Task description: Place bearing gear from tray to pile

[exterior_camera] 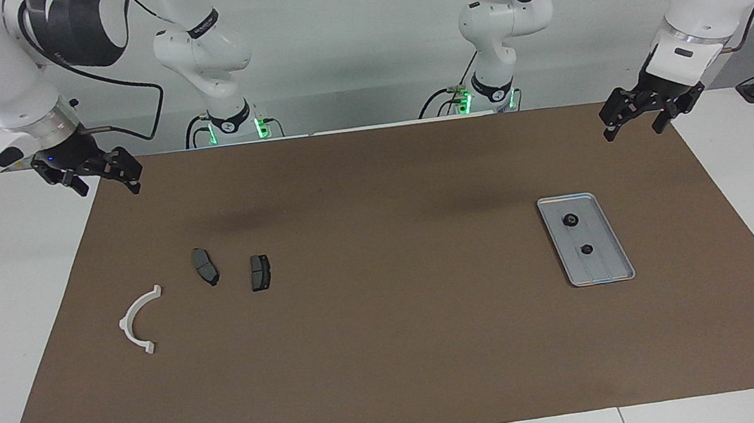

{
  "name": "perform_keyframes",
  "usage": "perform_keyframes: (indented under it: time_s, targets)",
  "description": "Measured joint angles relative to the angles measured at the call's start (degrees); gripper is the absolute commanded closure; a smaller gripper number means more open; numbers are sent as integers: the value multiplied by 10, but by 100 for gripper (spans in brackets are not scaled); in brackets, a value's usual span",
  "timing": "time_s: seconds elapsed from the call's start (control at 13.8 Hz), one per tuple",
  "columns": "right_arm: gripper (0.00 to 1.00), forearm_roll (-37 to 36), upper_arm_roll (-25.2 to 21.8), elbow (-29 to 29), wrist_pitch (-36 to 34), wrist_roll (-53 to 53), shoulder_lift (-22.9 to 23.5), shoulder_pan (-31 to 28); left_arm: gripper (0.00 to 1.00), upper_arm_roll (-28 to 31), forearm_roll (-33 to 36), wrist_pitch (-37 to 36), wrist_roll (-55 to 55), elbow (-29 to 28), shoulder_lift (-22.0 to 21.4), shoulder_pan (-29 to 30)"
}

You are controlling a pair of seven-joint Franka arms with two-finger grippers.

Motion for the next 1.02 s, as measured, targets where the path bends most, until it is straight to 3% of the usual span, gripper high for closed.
perform_keyframes:
  time_s: [0.44, 0.8, 1.02]
  targets:
    - [0, 0, 0, -1, 0, 0, 0, 0, 0, -2, 0, 122, 0, -115, 2, 0]
    - [0, 0, 1, -3, 0, 0, -1, 0, 0, -1, 0, 244, 0, -190, 44, 0]
    - [0, 0, 1, -3, 0, 0, -1, 0, 5, 1, 0, 298, 0, -241, 50, 1]
